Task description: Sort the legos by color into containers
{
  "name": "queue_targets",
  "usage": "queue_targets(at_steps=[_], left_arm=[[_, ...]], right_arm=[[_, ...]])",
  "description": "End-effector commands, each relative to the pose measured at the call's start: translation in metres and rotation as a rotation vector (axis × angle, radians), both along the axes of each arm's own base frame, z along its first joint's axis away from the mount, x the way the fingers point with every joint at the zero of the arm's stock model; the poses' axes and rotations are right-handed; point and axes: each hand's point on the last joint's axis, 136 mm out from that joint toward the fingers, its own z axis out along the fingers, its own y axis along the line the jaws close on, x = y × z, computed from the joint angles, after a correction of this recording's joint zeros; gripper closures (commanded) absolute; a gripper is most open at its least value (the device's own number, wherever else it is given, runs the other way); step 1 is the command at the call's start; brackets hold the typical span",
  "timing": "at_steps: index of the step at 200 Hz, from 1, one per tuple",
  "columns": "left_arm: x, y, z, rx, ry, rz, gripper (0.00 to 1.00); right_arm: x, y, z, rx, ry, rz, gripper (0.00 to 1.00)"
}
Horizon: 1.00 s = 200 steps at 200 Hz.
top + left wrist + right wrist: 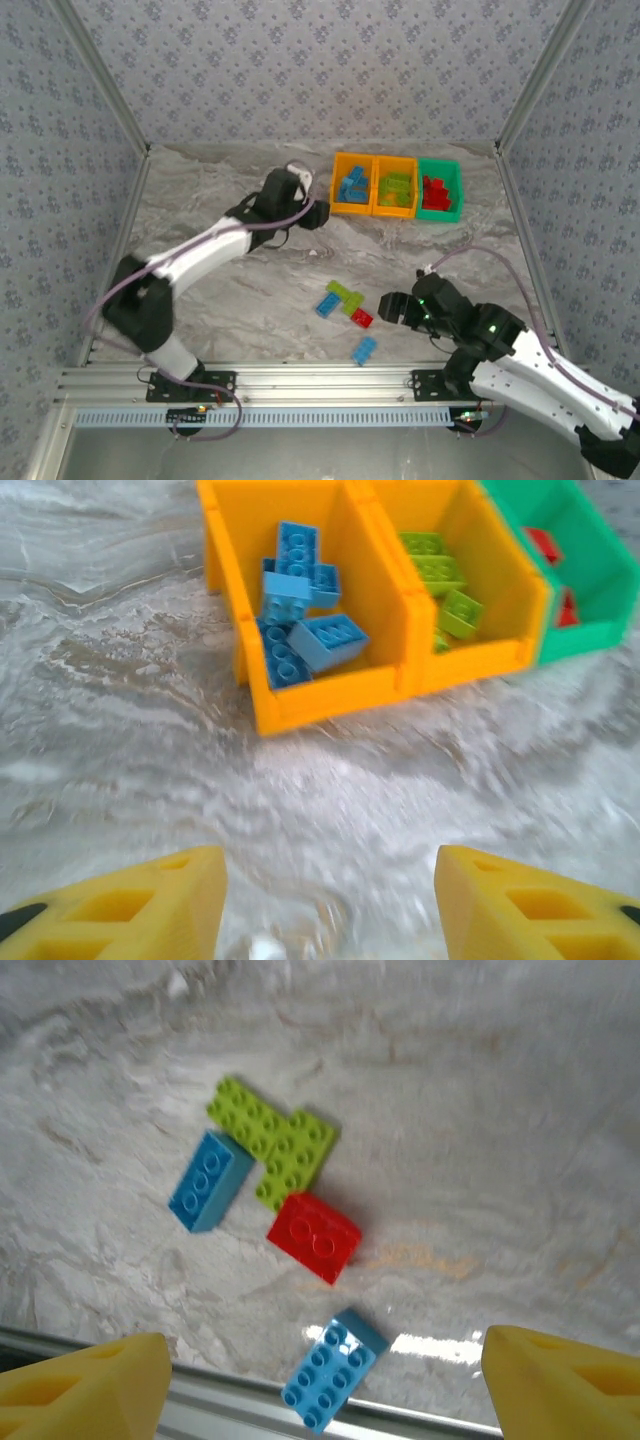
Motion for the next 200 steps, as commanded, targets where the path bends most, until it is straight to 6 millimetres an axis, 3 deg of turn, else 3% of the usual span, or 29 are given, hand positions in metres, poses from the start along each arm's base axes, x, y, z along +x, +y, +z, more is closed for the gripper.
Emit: queue_targets(at_steps=[1, 15, 32, 50, 73, 98, 158, 200], left_arm=[[-0.064, 0.007, 0.026, 0.023, -0.103, -0.035, 0.39], [-0.105, 0.026, 0.011, 0.105, -0.078, -0.040, 0.36], [-0.141, 0.053, 0.000, 0.157, -0.043, -0.022, 0.33], [-0.167, 0.070, -0.011, 0.163, 0.004, -0.012, 0.28], [-0.189, 0.072, -0.022, 0.139, 0.038, -0.044, 0.17], [-0.195, 0.074, -0.034, 0.168, 0.056, -0.051, 0.07], [-0.195, 0.078, -0.040, 0.196, 0.050, -0.049, 0.06], [-0.197, 0.078, -0.043, 0.189, 0.056, -0.056, 0.06]], right_arm=[[-0.017, 0.013, -0.024, 0.018, 0.109, -0.070, 0.16], [-0.029, 0.023, -0.036, -0.011, 0.132, -0.060, 0.16], [-0.040, 0.035, -0.046, -0.057, 0.143, -0.047, 0.15], [-0.045, 0.047, -0.057, -0.117, 0.153, -0.038, 0.14], [-0.046, 0.058, -0.066, -0.197, 0.159, -0.064, 0.15], [-0.045, 0.068, -0.074, -0.265, 0.152, -0.083, 0.16], [-0.045, 0.074, -0.100, -0.340, 0.178, -0.120, 0.29], [-0.042, 0.065, -0.103, -0.355, 0.162, -0.161, 0.51]])
